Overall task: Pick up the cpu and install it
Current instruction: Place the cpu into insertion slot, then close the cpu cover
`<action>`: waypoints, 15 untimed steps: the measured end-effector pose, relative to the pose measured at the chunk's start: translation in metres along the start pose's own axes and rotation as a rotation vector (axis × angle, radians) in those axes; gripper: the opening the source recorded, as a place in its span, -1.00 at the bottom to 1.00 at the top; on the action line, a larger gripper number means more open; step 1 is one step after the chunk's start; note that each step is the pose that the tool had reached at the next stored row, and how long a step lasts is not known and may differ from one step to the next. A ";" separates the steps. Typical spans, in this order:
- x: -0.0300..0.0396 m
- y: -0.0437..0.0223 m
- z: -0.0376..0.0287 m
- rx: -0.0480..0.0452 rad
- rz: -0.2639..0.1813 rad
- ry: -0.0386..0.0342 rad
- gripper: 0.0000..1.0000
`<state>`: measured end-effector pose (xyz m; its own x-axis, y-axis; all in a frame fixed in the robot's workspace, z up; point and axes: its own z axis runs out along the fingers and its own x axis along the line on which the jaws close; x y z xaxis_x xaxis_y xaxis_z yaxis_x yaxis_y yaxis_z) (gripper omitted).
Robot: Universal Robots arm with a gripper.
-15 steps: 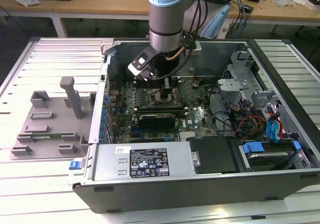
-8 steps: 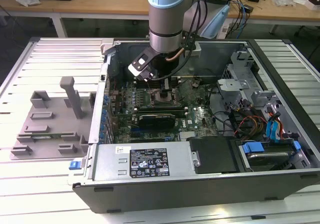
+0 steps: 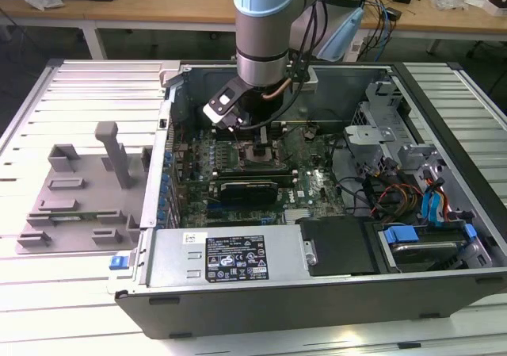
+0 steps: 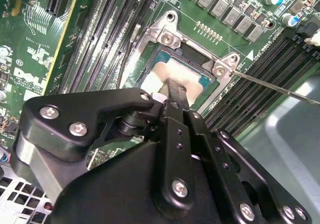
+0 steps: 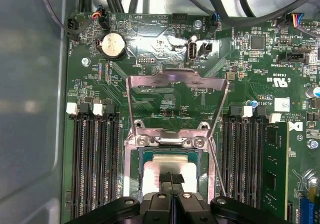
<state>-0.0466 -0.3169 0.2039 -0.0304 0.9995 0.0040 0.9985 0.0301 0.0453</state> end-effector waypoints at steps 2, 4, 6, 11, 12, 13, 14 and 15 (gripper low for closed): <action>0.0000 0.0000 0.0001 -0.0001 0.000 0.0001 -0.79; 0.0001 0.0003 -0.0067 -0.0001 0.000 0.0001 -0.79; 0.0001 0.0007 -0.0149 -0.0003 0.000 0.0001 -0.79; 0.0003 0.0018 -0.0372 -0.0003 0.000 -0.0006 -0.79; 0.0003 0.0017 -0.0372 -0.0003 0.000 -0.0005 -0.79; 0.0003 0.0017 -0.0372 -0.0002 0.000 -0.0008 -0.79; 0.0003 0.0017 -0.0372 -0.0002 0.000 -0.0010 -0.79; 0.0003 0.0017 -0.0372 -0.0002 0.000 -0.0010 -0.79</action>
<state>-0.0466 -0.3168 0.2412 -0.0303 0.9995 0.0030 0.9985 0.0301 0.0455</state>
